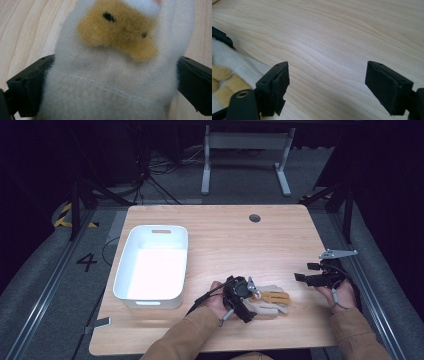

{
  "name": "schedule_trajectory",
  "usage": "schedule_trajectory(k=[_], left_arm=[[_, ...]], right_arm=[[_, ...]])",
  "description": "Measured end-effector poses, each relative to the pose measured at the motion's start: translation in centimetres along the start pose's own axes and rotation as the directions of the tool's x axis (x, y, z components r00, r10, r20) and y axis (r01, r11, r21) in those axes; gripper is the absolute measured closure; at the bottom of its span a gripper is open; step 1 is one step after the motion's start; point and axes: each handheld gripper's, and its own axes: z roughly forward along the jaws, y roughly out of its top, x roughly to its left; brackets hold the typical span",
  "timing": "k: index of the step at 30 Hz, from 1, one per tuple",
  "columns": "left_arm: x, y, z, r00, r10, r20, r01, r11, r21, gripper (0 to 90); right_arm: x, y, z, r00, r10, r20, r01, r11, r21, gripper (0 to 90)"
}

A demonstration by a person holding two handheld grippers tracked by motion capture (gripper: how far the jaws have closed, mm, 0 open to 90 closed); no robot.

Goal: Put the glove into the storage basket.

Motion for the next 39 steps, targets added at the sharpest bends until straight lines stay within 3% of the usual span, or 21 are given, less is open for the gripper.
schedule_trajectory(k=[5,8,11,17,24,27,39], left_arm=[[-0.1,0.1,0.1,1.0000,-0.006,-0.004,0.006,1.0000,-0.003,0.6],[-0.2,0.1,-0.2,1.0000,-0.008,-0.001,0.008,0.9998,-0.016,6.0],[-0.4,0.2,-0.7,1.0000,0.009,0.003,-0.009,0.9997,-0.025,29.2],[-0.8,0.4,-1.1,0.9998,0.017,0.006,-0.017,0.9999,0.002,54.5],[-1.0,0.6,-1.3,0.9998,0.020,0.006,-0.020,0.9997,0.012,64.6],[-1.0,0.6,-1.3,1.0000,-0.001,0.004,0.001,0.9999,0.016,66.7],[-0.9,0.6,-1.5,0.9998,-0.015,0.016,0.015,0.9998,0.014,67.8]], right_arm=[[0.0,0.0,0.0,1.0000,-0.003,0.002,0.003,1.000,0.000,20.6],[0.0,0.0,0.0,1.0000,-0.003,0.004,0.003,1.000,0.000,20.9],[0.3,0.0,0.0,0.9999,-0.016,-0.005,0.016,1.000,0.005,25.6],[0.3,0.0,-0.2,0.9998,-0.017,-0.005,0.017,1.000,-0.012,27.3],[0.3,0.1,-0.4,0.9998,-0.020,0.002,0.020,0.999,-0.026,27.9],[0.3,0.0,-0.5,0.9999,-0.016,0.003,0.016,0.999,-0.030,28.0],[0.0,-0.1,-0.3,0.9997,-0.018,0.013,0.019,0.999,-0.030,29.4]])
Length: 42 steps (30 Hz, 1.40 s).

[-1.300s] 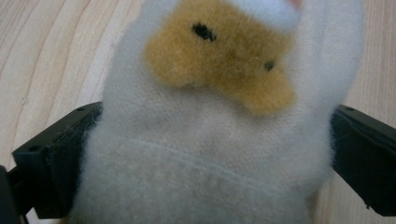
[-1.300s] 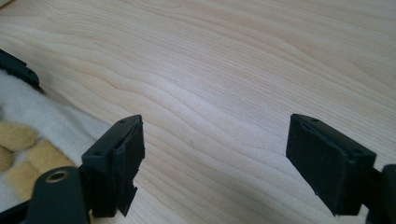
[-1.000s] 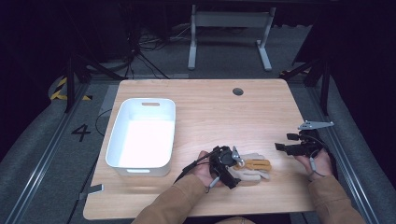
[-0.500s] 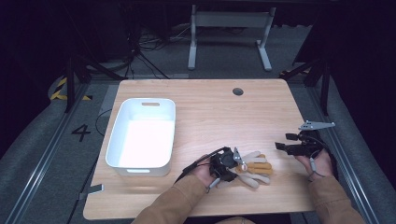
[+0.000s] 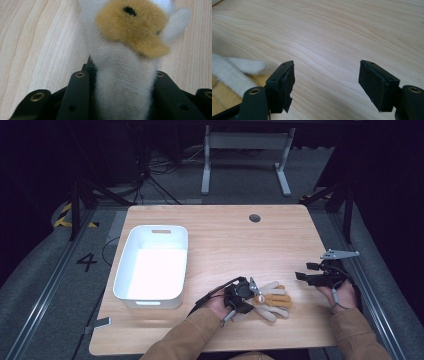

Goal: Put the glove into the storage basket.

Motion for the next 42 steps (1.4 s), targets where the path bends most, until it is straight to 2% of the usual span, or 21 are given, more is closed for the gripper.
schedule_trajectory(k=[4,6,12,17,24,27,29,34,37,38,39,40,42], left_arm=[[0.0,0.0,-0.1,1.0000,-0.007,0.004,0.007,1.0000,0.004,67.9],[0.1,0.1,-0.1,0.9995,-0.026,0.017,0.025,0.9997,0.007,68.0],[-0.2,0.7,-0.8,0.9992,-0.035,0.017,0.034,0.9990,0.027,68.3],[-0.4,1.2,-1.6,0.9984,-0.053,0.019,0.052,0.9977,0.044,68.3],[0.4,1.7,-3.3,0.9942,-0.107,0.007,0.106,0.9927,0.057,68.4],[0.6,1.9,-4.1,0.9934,-0.114,-0.014,0.115,0.9912,0.067,68.4],[0.7,2.1,-4.8,0.9913,-0.130,-0.016,0.131,0.9885,0.075,68.4],[1.0,2.3,-6.1,0.9867,-0.160,-0.030,0.162,0.9839,0.075,68.3],[1.1,2.4,-7.1,0.9855,-0.165,-0.040,0.167,0.9836,0.068,68.3],[1.3,2.5,-7.8,0.9826,-0.182,-0.038,0.184,0.9805,0.069,68.3],[1.3,2.5,-7.8,0.9826,-0.182,-0.038,0.184,0.9805,0.069,68.3],[1.4,2.6,-8.4,0.9797,-0.193,-0.053,0.197,0.9773,0.077,68.3],[1.5,2.7,-9.0,0.9779,-0.198,-0.066,0.204,0.9753,0.085,68.3]], right_arm=[[0.0,0.0,0.0,1.0000,-0.003,0.000,0.003,1.000,0.003,31.2],[0.0,0.0,0.0,1.0000,-0.006,0.001,0.006,1.000,0.003,31.8],[0.0,-0.1,-0.1,0.9999,-0.014,0.005,0.014,1.000,0.005,33.4],[-0.2,-0.2,0.2,1.0000,-0.007,-0.004,0.007,1.000,0.028,33.5],[-0.4,-0.2,0.4,0.9998,-0.001,-0.018,0.002,0.999,0.049,36.0],[-0.4,0.0,0.6,0.9996,-0.005,-0.028,0.007,0.997,0.075,36.8],[-0.4,0.2,0.8,0.9996,-0.002,-0.026,0.004,0.998,0.070,37.2],[-0.2,0.8,1.3,0.9990,0.005,-0.044,-0.001,0.997,0.080,45.2],[-0.1,1.2,1.7,0.9992,-0.025,-0.031,0.028,0.994,0.109,50.5],[0.0,1.3,2.0,0.9978,-0.062,-0.022,0.064,0.989,0.135,54.0],[0.0,1.3,2.0,0.9978,-0.062,-0.022,0.064,0.989,0.135,54.0],[0.1,1.5,2.3,0.9938,-0.110,-0.014,0.111,0.978,0.175,57.0],[0.0,1.7,2.8,0.9939,-0.110,-0.008,0.109,0.972,0.209,57.4]])
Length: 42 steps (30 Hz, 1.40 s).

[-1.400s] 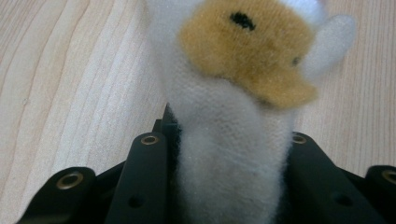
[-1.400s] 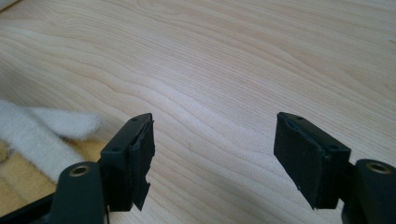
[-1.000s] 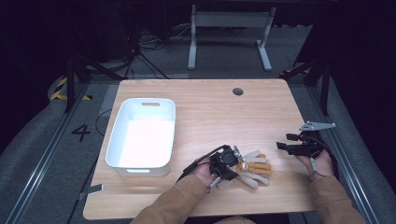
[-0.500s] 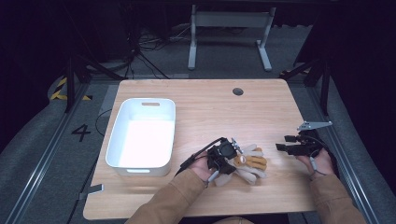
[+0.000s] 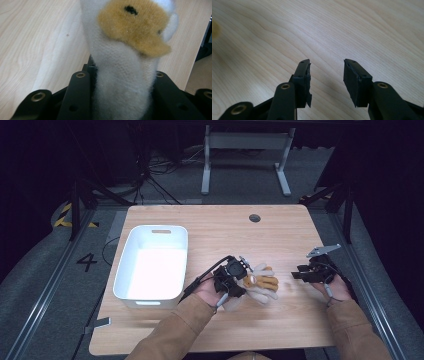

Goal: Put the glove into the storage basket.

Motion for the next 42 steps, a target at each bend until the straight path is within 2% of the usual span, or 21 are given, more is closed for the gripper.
schedule_trajectory(k=[3,5,7,9,15,17,18,21,22,23,25,26,27,31,32,33,35,37,41,42], left_arm=[[0.1,0.0,-0.5,0.9999,-0.015,-0.002,0.015,0.9998,0.013,68.3],[0.2,0.0,-1.1,0.9994,-0.033,-0.013,0.034,0.9983,0.048,68.3],[0.3,0.1,-1.3,0.9991,-0.040,-0.015,0.041,0.9977,0.054,68.3],[0.6,0.0,-1.9,0.9976,-0.066,-0.022,0.067,0.9960,0.059,68.3],[1.4,-0.2,-3.1,0.9939,-0.103,-0.039,0.105,0.9927,0.059,68.3],[2.0,-0.3,-3.9,0.9851,-0.160,-0.064,0.162,0.9861,0.036,68.2],[2.0,-0.3,-3.9,0.9851,-0.160,-0.064,0.162,0.9861,0.036,68.2],[2.7,-0.5,-4.7,0.9763,-0.204,-0.074,0.206,0.9782,0.027,68.2],[3.1,-0.7,-5.4,0.9716,-0.222,-0.082,0.224,0.9744,0.017,68.2],[3.1,-0.7,-5.4,0.9716,-0.222,-0.082,0.224,0.9744,0.017,68.2],[3.6,-0.7,-6.0,0.9652,-0.244,-0.094,0.246,0.9692,0.008,68.2],[4.1,-0.7,-6.3,0.9580,-0.263,-0.114,0.266,0.9640,0.010,68.2],[4.1,-0.7,-6.3,0.9580,-0.263,-0.114,0.266,0.9640,0.010,68.2],[4.8,-0.5,-6.8,0.9442,-0.299,-0.139,0.303,0.9531,0.007,68.2],[5.1,-0.4,-7.0,0.9395,-0.308,-0.149,0.313,0.9496,0.010,68.1],[5.1,-0.4,-7.0,0.9395,-0.308,-0.149,0.313,0.9496,0.010,68.2],[5.5,-0.1,-7.5,0.9312,-0.322,-0.171,0.329,0.9444,0.011,68.2],[5.7,0.0,-7.6,0.9291,-0.326,-0.174,0.333,0.9429,0.008,68.2],[6.0,0.3,-8.3,0.9172,-0.350,-0.191,0.355,0.9347,-0.005,68.1],[6.0,0.3,-8.4,0.9160,-0.347,-0.201,0.353,0.9356,-0.007,68.1]], right_arm=[[-0.1,0.3,0.2,1.0000,-0.003,-0.003,0.003,1.000,0.002,57.5],[-0.1,0.8,0.5,0.9999,-0.012,-0.008,0.012,1.000,0.002,57.6],[-0.1,1.0,0.6,0.9998,-0.017,-0.007,0.017,1.000,0.009,57.5],[-0.1,1.4,0.7,0.9997,-0.024,-0.008,0.024,1.000,0.005,57.5],[-0.2,1.9,1.1,0.9997,-0.017,-0.017,0.017,1.000,0.004,57.6],[-0.3,2.0,1.2,0.9996,-0.015,-0.022,0.015,1.000,0.009,58.2],[-0.3,2.0,1.2,0.9996,-0.015,-0.022,0.015,1.000,0.009,58.2],[-0.4,2.2,1.2,0.9998,-0.007,-0.017,0.007,1.000,0.010,58.2],[-0.5,2.2,1.3,0.9997,-0.003,-0.023,0.003,1.000,0.010,59.4],[-0.5,2.2,1.3,0.9997,-0.003,-0.023,0.003,1.000,0.010,59.4],[-0.6,2.2,1.3,0.9991,0.009,-0.042,-0.009,1.000,0.010,62.3],[-0.7,2.2,1.5,0.9985,0.012,-0.053,-0.011,1.000,0.016,64.6],[-0.7,2.2,1.5,0.9985,0.012,-0.053,-0.011,1.000,0.016,64.6],[-0.9,2.2,1.6,0.9979,0.016,-0.063,-0.015,1.000,0.010,66.0],[-1.0,2.2,1.6,0.9962,0.039,-0.077,-0.040,0.999,-0.010,66.4],[-1.0,2.2,1.6,0.9962,0.039,-0.077,-0.040,0.999,-0.010,66.4],[-1.0,2.2,1.8,0.9957,0.043,-0.082,-0.044,0.999,-0.017,66.9],[-1.0,2.2,1.9,0.9961,0.043,-0.077,-0.044,0.999,-0.016,67.0],[-1.3,2.2,2.4,0.9962,0.050,-0.072,-0.051,0.999,-0.013,69.7],[-1.4,2.1,2.5,0.9955,0.055,-0.077,-0.055,0.998,-0.010,71.0]])
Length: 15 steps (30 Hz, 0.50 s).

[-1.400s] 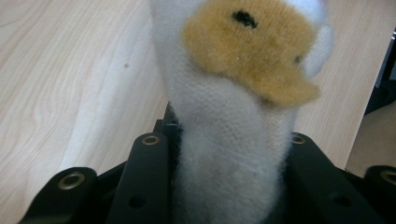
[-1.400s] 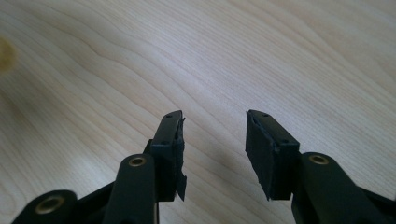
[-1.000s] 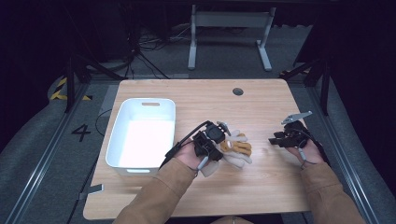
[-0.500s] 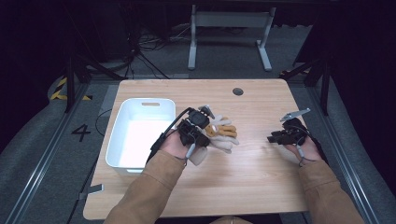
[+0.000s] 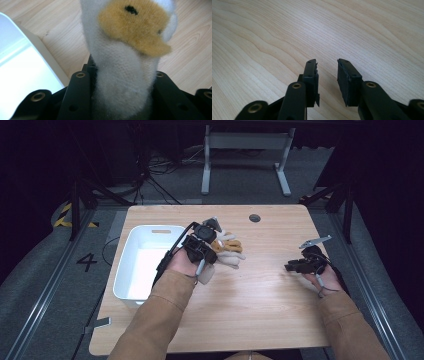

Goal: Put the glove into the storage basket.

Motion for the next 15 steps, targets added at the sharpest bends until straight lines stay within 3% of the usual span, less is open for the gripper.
schedule_trajectory(k=[4,8,10,15], left_arm=[[0.5,0.2,-1.0,0.9998,-0.019,0.000,0.019,0.9997,-0.012,68.1],[1.1,0.3,-1.7,0.9991,-0.039,-0.015,0.039,0.9988,-0.029,68.2],[1.9,0.2,-2.1,0.9974,-0.069,-0.020,0.068,0.9967,-0.045,68.2],[2.7,0.3,-1.7,0.9944,-0.094,-0.048,0.093,0.9953,-0.028,68.2]], right_arm=[[-0.1,-0.2,0.0,0.9999,-0.010,-0.002,0.010,1.000,0.007,82.2],[0.0,-0.3,-0.2,0.9996,-0.023,0.018,0.023,1.000,0.009,84.0],[0.0,-0.4,-0.2,0.9995,-0.023,0.022,0.023,1.000,0.011,83.9],[0.0,-0.4,-0.7,1.0000,-0.007,0.002,0.007,1.000,-0.008,83.2]])
